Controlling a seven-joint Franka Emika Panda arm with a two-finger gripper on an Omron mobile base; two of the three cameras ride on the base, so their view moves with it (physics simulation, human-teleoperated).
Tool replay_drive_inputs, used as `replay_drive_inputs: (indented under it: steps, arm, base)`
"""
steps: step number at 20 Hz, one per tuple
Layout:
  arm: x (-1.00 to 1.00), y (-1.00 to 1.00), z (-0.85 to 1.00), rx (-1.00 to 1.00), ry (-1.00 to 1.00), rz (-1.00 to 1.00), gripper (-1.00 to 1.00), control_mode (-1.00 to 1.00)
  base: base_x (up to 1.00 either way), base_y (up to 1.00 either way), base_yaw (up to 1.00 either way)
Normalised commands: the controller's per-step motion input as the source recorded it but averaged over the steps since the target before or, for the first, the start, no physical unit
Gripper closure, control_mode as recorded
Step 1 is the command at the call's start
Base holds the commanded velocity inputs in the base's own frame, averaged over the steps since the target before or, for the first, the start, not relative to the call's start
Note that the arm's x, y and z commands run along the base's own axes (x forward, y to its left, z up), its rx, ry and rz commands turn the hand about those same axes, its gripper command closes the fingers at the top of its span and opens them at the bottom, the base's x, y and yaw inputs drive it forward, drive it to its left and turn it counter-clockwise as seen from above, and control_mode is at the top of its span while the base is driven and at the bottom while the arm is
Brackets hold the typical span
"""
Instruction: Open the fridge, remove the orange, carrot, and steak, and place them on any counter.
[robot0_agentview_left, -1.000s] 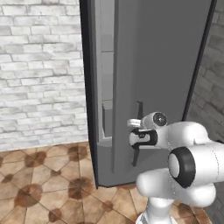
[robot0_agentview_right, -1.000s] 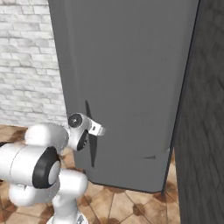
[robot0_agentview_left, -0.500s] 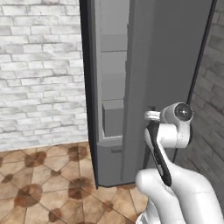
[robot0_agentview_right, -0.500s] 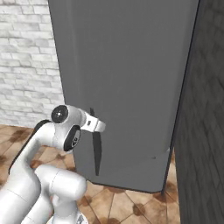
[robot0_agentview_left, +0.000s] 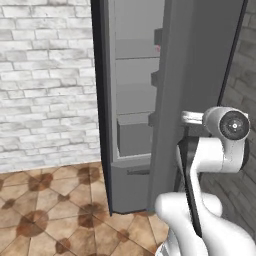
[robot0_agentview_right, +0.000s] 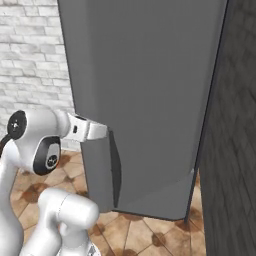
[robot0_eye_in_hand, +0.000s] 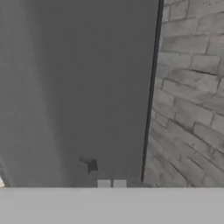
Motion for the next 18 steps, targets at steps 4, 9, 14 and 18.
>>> replay_drive_inputs:
  steps: [4, 9, 14, 18]
  arm:
    - [-0.98, 0.33, 0.96, -0.23, -0.27, -0.08, -1.00, -1.00]
    - [-0.60, 0.54, 0.70, -0.20, -0.15, -0.12, -1.00, -1.00]
    - [0.11, 0.97, 0.36, -0.26, 0.15, -0.15, -1.00, -1.00]
    - [0.76, 1.00, 0.01, -0.31, 0.59, -0.15, -1.00, -1.00]
  base:
    - [0.00, 0.00, 0.00]
    - [0.00, 0.00, 0.00]
    - [0.00, 0.00, 0.00]
    - [0.00, 0.00, 0.00]
